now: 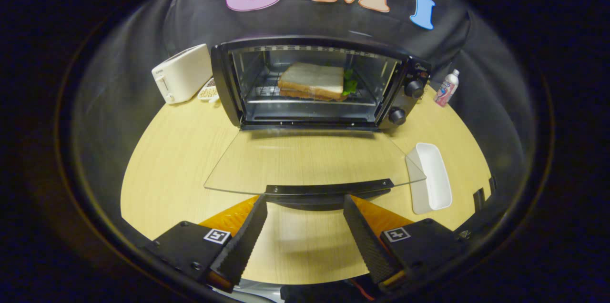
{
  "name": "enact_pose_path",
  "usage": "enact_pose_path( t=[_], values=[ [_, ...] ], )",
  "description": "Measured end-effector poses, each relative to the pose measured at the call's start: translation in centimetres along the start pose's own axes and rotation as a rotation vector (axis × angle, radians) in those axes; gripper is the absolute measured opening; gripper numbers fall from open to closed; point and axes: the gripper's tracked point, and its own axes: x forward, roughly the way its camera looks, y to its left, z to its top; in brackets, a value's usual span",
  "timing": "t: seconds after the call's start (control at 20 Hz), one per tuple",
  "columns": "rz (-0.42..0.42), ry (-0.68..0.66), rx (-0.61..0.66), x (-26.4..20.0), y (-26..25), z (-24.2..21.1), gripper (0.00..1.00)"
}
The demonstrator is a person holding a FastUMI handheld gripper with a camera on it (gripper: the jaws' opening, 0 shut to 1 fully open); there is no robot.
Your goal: Open the toaster oven, put the food inside, and close the toaster oven door.
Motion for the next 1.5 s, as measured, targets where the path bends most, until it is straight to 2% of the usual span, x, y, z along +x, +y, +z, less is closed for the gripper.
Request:
enact_pose_path(
  t=[1.05, 1.5],
  values=[
    [-0.052, -0.257, 0.031, -1.5, -0.1, 10.4, 1.0],
    [-0.033, -0.444, 0.137, -0.3, -0.2, 16.9, 1.0]
  ],
)
